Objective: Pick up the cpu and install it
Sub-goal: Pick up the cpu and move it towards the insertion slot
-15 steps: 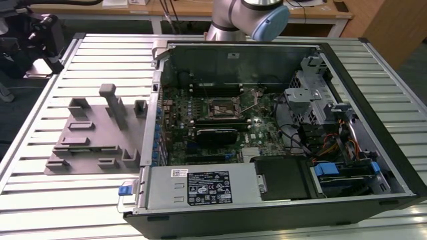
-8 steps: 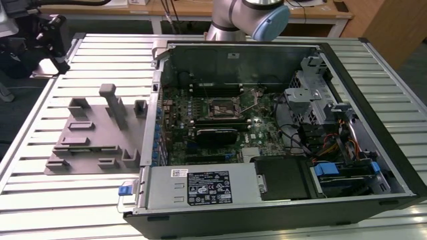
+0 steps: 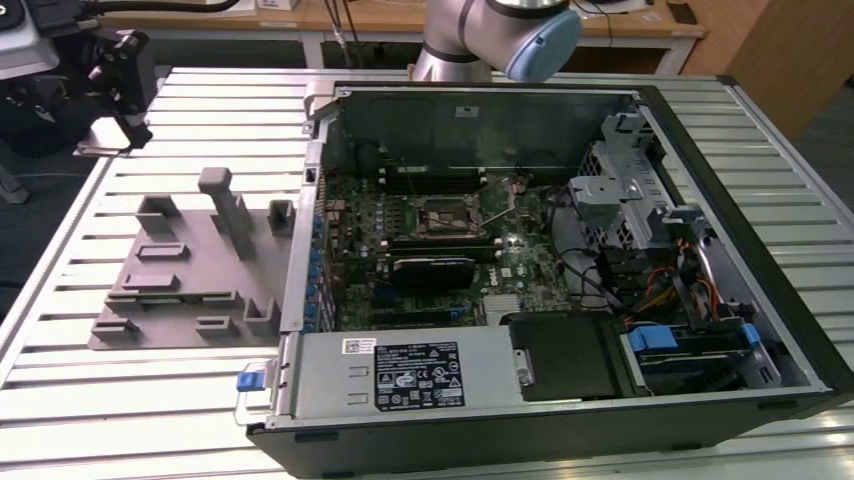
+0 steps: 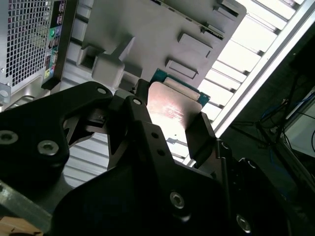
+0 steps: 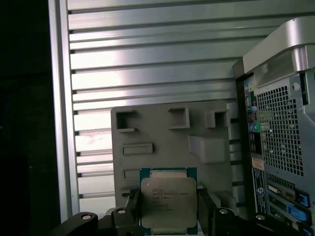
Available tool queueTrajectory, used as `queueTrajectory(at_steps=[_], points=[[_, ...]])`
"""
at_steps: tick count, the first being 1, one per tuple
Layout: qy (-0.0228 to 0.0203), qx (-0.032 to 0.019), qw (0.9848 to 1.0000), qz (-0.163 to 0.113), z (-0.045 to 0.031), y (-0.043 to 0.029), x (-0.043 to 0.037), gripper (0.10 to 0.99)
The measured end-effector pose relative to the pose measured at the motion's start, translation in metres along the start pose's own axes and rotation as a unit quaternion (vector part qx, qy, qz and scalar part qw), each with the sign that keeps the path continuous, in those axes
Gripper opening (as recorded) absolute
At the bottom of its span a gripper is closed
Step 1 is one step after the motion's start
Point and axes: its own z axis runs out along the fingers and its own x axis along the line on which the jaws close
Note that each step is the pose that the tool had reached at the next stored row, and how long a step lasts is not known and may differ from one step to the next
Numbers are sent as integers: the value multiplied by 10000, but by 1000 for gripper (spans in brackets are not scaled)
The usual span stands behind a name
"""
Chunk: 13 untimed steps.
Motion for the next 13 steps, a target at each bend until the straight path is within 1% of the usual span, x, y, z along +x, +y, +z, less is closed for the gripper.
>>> queueTrajectory(at_steps=[8,13], points=[[43,4,10000,2,1,14,-150,545],[65,7,10000,4,1,22,-223,545]])
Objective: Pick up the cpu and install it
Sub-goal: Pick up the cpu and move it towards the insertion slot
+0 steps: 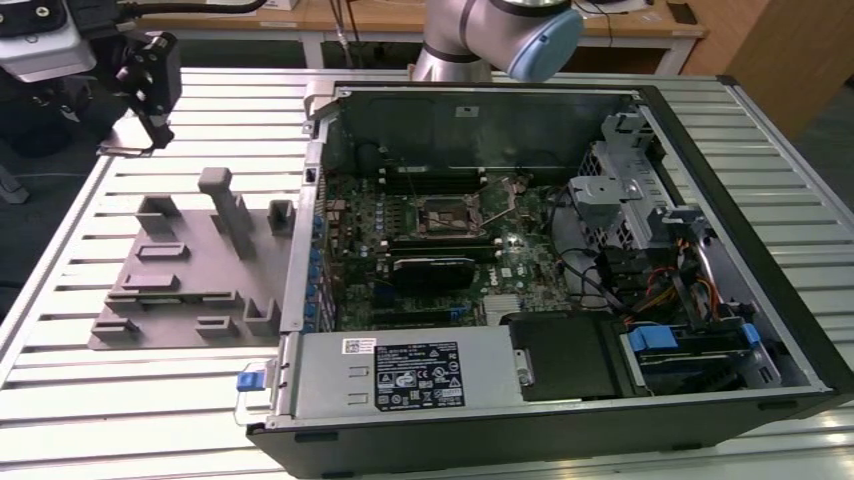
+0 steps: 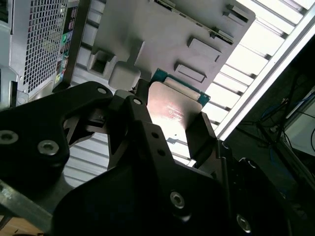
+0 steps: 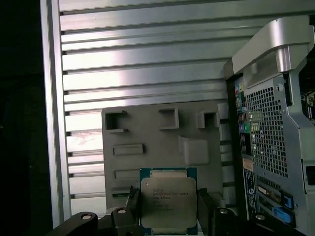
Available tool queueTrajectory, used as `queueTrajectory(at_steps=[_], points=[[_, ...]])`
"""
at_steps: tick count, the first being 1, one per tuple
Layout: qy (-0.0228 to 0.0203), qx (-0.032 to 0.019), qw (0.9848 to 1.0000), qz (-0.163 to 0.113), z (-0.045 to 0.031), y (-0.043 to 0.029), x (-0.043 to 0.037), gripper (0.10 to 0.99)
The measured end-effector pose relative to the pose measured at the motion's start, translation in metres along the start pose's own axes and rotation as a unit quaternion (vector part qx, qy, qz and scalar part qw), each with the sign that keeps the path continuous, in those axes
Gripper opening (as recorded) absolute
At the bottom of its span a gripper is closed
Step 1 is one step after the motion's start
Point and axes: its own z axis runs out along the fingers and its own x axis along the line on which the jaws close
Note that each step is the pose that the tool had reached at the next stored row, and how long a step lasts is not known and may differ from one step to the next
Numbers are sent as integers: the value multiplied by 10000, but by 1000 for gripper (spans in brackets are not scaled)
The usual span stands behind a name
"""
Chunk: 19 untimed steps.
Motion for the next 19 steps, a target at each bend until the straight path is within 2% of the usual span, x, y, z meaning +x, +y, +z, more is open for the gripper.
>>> queueTrajectory(at_steps=[19], points=[[77,15,10000,4,-3,24,-243,545]])
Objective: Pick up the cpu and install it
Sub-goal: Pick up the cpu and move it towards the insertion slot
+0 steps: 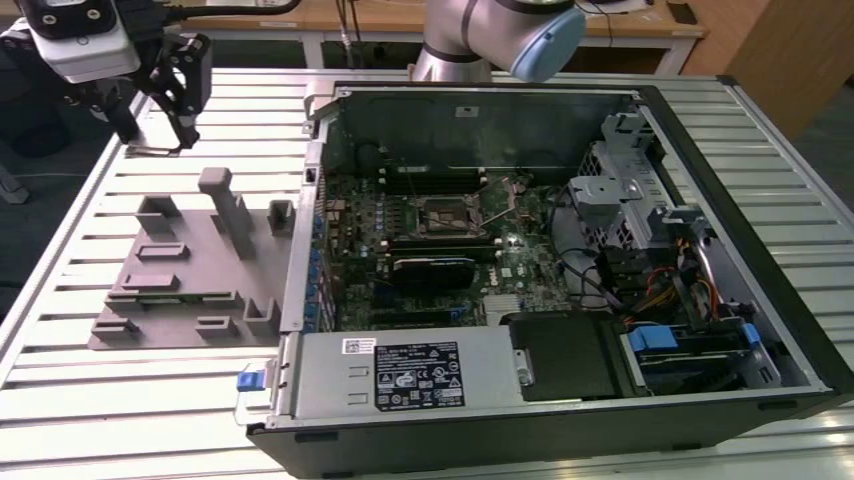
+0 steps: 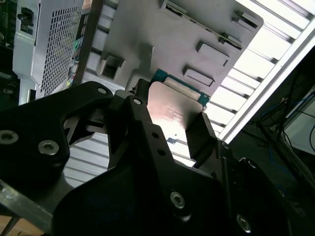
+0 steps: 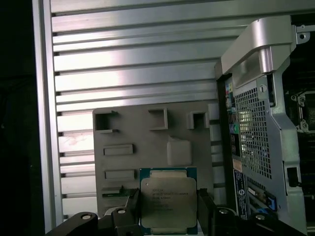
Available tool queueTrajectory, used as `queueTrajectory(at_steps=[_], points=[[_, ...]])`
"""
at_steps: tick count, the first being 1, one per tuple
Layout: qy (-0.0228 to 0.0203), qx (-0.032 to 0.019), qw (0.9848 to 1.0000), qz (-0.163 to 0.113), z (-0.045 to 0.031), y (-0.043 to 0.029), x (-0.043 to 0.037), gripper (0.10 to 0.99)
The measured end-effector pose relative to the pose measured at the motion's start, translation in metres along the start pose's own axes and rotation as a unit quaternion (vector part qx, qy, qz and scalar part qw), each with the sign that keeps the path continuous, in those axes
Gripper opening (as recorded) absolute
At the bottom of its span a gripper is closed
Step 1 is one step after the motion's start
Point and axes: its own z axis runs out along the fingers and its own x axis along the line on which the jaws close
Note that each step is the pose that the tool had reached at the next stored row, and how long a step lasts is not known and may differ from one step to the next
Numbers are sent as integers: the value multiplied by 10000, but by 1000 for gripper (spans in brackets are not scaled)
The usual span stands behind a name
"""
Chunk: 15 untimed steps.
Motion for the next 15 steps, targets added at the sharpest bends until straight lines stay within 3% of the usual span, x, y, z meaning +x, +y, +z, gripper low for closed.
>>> queueTrajectory(at_steps=[15], points=[[148,14,9999,7,-10,39,-401,545]])
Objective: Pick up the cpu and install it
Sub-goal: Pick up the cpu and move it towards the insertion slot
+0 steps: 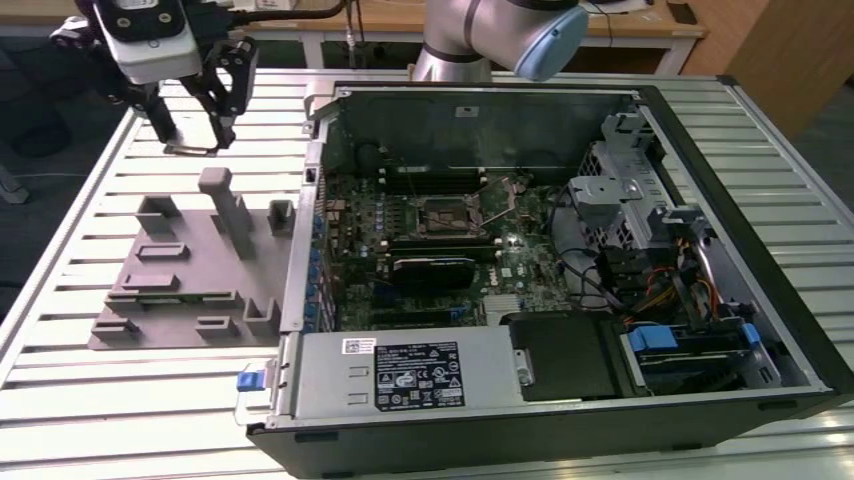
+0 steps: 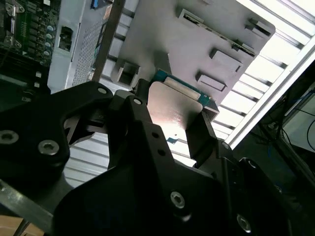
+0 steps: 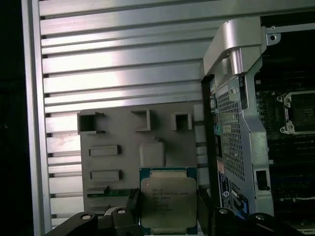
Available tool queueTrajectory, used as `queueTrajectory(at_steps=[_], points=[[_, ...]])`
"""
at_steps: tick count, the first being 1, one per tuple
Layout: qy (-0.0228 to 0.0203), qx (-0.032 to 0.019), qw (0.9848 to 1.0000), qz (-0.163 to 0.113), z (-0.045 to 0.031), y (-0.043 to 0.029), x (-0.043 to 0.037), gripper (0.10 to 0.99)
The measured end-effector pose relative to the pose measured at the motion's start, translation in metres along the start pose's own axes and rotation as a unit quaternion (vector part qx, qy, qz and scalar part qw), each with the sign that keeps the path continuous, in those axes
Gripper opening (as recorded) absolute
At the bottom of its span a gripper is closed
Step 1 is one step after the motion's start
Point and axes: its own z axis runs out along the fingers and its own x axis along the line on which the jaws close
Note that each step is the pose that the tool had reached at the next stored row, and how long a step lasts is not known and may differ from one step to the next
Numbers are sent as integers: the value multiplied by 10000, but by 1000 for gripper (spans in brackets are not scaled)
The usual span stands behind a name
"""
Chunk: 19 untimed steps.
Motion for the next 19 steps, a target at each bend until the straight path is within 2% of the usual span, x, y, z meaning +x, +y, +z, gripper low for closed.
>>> queueTrajectory(at_steps=[19], points=[[177,17,9998,9,-32,59,-592,545]])
